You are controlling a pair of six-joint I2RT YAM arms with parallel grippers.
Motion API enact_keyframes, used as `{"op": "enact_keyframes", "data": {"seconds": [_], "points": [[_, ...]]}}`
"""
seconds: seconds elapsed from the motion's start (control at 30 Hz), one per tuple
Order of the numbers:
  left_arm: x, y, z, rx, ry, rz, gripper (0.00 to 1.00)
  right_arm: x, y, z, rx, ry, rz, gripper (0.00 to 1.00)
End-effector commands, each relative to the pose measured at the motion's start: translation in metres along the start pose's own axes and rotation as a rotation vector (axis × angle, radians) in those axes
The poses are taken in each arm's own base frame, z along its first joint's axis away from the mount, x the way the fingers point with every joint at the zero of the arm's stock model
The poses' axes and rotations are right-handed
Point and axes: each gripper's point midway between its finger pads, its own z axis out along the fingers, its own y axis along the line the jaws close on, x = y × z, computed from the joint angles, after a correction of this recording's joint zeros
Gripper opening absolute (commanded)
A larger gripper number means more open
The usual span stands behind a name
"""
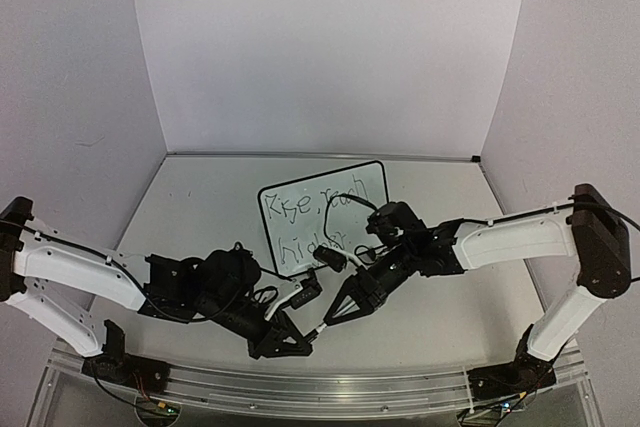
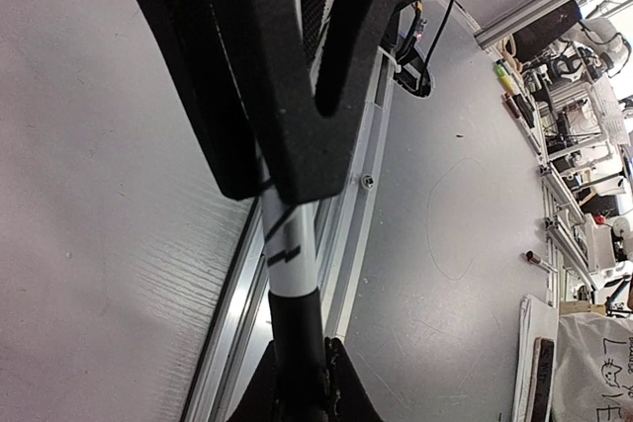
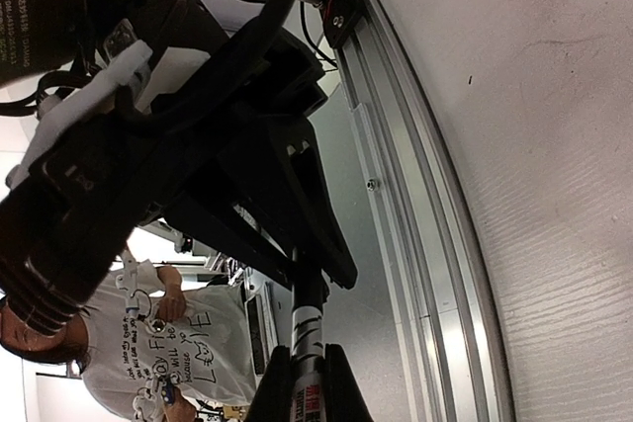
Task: Write a sentence on the whiteboard
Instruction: Insert the whiteboard marker without the cap into the pen cap.
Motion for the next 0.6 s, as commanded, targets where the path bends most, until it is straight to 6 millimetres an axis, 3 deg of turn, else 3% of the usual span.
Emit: {"op": "enact_keyframes", "data": {"seconds": [0.0, 0.13, 0.23, 0.43, 0.57], "points": [[-0.105, -0.019, -0.034, 0.011, -0.376, 0.124, 0.00, 0.006, 0.026, 0.023, -0.076, 0.062, -0.091, 0.00], [-0.087, -0.013, -0.027, 0.009, -0.302, 0.090, 0.00, -0.002, 0.024, 0.019, -0.025, 0.012, -0.107, 0.00], [-0.058, -0.001, -0.024, -0.021, -0.210, 0.028, 0.00, -0.017, 0.013, -0.001, 0.064, -0.073, -0.096, 0.08], [0.006, 0.021, -0.054, -0.129, -0.093, -0.128, 0.00, -0.033, -0.021, -0.082, 0.325, -0.248, -0.036, 0.55], [0.030, 0.039, -0.070, -0.238, -0.055, -0.227, 0.00, -0.046, -0.040, -0.129, 0.502, -0.364, 0.003, 0.69]]}}
